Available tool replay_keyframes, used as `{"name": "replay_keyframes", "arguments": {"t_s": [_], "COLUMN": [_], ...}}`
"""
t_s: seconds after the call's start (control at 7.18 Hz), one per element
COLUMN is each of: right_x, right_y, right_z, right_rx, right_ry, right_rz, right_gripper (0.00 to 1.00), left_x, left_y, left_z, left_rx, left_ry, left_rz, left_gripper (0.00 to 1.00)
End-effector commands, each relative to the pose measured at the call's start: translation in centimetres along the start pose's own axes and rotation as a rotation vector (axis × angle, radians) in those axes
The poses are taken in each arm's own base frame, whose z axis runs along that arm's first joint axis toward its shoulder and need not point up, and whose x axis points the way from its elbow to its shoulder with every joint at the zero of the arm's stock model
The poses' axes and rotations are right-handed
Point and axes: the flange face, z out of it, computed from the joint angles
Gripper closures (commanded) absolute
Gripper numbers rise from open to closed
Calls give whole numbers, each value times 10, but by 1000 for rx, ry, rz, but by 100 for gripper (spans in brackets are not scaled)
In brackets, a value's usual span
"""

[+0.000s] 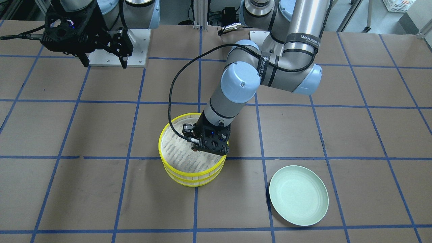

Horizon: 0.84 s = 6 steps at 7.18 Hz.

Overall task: Place buns in different layers of steamer
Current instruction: 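Place brown bun on top steamer tier with left gripper while right withdraws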

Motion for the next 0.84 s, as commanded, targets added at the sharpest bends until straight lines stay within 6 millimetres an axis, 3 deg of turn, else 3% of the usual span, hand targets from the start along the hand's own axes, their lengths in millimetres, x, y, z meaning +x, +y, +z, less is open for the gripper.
{"name": "replay_keyframes", "arguments": {"t_s": [0.0, 0.28, 0.56, 0.7], "right_x": [1, -1, -1, 0], "right_y": [-9, -9, -9, -9], "right_z": [-7, -4, -4, -4], "right_rx": [72, 65, 67, 67], "right_ry": [0, -7, -6, -3], "right_rz": [-3, -5, -5, -6], "right_gripper": [0, 0, 0, 0], "left_x": [5, -5, -35, -69], "left_y": [2, -2, -18, -23], "left_z": [-8, -33, -111, -143], "left_rx": [14, 12, -17, -27], "left_ry": [-3, -83, -175, -238], "left_rz": [8, 2, -13, 34], "left_gripper": [0, 0, 0, 0]}}
